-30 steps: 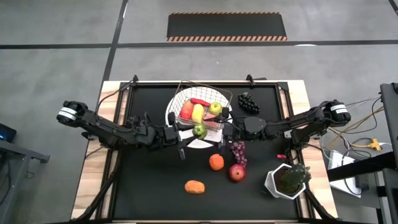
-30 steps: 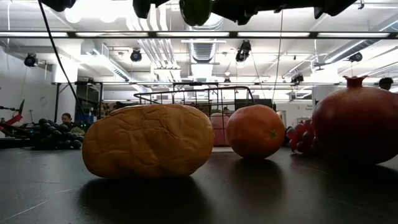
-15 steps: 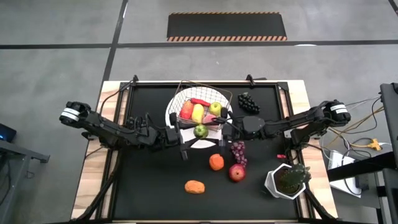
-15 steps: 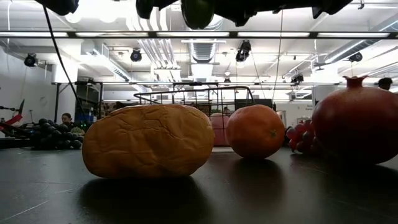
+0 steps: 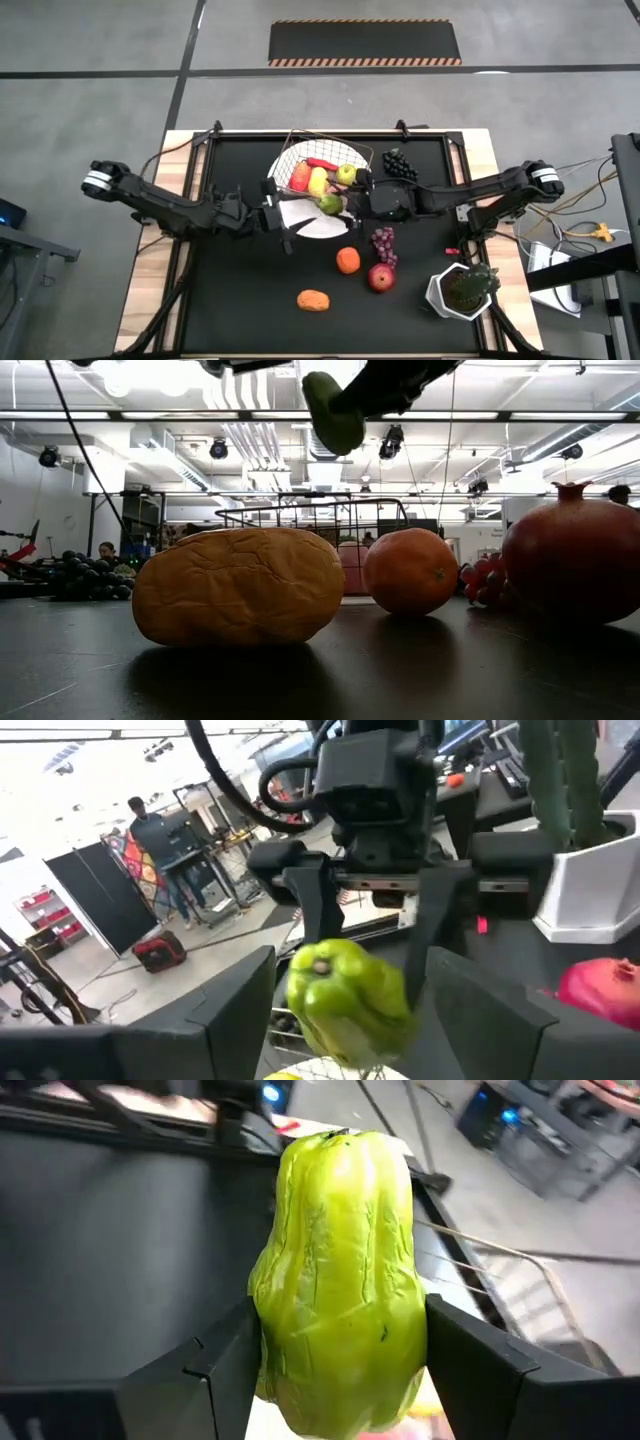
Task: Build produce basket
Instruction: Put the green chayote into the silver basket
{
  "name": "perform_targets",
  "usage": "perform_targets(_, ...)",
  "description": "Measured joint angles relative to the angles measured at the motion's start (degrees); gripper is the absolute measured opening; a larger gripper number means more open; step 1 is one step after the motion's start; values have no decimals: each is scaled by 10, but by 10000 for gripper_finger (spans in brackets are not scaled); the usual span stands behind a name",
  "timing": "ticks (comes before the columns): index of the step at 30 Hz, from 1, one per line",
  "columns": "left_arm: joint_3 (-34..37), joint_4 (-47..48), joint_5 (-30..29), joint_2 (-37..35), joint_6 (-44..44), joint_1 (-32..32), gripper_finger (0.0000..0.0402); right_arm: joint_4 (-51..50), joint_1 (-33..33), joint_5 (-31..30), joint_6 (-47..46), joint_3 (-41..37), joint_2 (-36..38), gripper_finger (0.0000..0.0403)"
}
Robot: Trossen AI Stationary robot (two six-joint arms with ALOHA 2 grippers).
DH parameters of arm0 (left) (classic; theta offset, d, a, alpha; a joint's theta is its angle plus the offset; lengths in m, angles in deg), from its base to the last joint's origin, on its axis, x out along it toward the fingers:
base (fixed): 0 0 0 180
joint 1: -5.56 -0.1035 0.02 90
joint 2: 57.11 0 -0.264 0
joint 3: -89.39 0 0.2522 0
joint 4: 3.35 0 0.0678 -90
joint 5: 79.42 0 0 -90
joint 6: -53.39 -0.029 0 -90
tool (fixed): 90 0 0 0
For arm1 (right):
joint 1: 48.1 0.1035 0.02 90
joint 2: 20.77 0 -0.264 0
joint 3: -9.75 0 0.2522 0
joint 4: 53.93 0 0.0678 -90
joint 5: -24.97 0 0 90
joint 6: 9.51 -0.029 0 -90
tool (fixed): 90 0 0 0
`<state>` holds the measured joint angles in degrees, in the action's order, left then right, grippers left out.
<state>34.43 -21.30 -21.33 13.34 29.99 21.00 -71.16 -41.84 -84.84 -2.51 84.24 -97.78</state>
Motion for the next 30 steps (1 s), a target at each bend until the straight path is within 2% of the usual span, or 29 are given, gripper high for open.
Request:
perform_targets(6,5,19,-1,-73,-35,0,242,-26,-39,-12,-5,34,0,229)
perform_targets(10,24,47,-1,-111,-16,0,242,2,-80,-12,-24,34,-6,229)
perform_targets(18,70,-30,1,-160,-33,1,242,26,-166,-8,-120,45,-74,229)
perform_targets(23,106,-27,1,-187,31,3,242,-43,-200,-6,-103,117,-144,228)
perform_targets(30,133,-88,0,-195,4,3,242,-207,-229,-8,-48,238,-253,235)
